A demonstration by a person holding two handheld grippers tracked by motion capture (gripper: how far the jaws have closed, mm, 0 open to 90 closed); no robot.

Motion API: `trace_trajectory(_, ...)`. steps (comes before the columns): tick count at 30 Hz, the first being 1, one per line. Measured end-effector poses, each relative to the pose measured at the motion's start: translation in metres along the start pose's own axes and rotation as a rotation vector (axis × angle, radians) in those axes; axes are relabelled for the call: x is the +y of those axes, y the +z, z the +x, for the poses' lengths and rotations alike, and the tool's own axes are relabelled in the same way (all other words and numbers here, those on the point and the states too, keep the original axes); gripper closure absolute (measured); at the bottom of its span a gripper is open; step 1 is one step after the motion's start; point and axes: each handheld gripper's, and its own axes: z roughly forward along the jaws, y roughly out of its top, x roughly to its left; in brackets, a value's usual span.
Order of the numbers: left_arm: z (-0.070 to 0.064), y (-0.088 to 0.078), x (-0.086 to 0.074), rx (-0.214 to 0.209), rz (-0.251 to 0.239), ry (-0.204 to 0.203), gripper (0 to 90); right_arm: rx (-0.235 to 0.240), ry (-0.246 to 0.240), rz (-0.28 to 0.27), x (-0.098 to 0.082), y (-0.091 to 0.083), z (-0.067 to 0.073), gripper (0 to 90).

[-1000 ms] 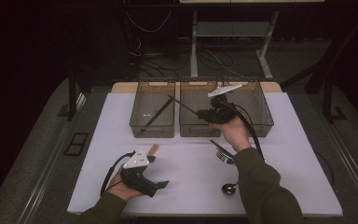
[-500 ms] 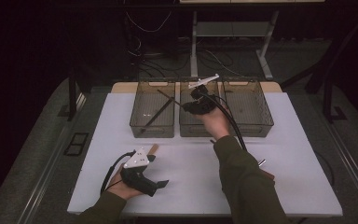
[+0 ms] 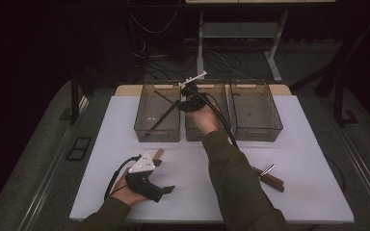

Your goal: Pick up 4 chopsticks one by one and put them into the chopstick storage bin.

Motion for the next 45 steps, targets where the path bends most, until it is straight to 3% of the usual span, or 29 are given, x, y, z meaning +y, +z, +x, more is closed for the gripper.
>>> trace_trajectory(4, -0.001, 0.001, 0.001, 0.001, -0.004, 0.009, 0.0, -0.011, -0.014, 0.023, 0.01, 0.018, 0.007, 85.1)
trace_trajectory(14, -0.002, 0.001, 0.002, -0.011, 0.0, 0.018, 0.0, 0.004, 0.018, 0.042, 0.017, 0.049, 0.018, 84.2)
trace_trajectory(16, -0.002, 0.001, 0.002, -0.012, 0.001, 0.018, 0.0, 0.02, 0.023, 0.039, 0.017, 0.052, 0.02, 79.5)
trace_trajectory(18, -0.002, 0.001, 0.002, -0.012, -0.001, 0.018, 0.0, 0.036, 0.01, 0.03, 0.017, 0.051, 0.021, 74.4)
trace_trajectory(26, -0.002, 0.001, 0.002, -0.01, -0.001, 0.021, 0.0, 0.03, -0.003, 0.0, 0.019, 0.031, 0.018, 57.6)
trace_trajectory(32, -0.002, 0.001, 0.002, -0.011, -0.001, 0.02, 0.0, 0.063, -0.003, -0.032, 0.015, 0.012, 0.015, 52.8)
trace_trajectory(34, -0.002, 0.002, 0.002, -0.009, 0.0, 0.019, 0.0, 0.097, -0.017, -0.038, 0.011, 0.006, 0.017, 56.3)
trace_trajectory(40, -0.003, 0.001, 0.002, -0.005, 0.007, 0.017, 0.0, 0.168, -0.107, -0.017, -0.009, -0.013, 0.027, 83.4)
trace_trajectory(45, -0.003, 0.002, 0.001, -0.003, 0.016, 0.02, 0.0, 0.201, -0.16, 0.011, -0.026, -0.024, 0.036, 89.7)
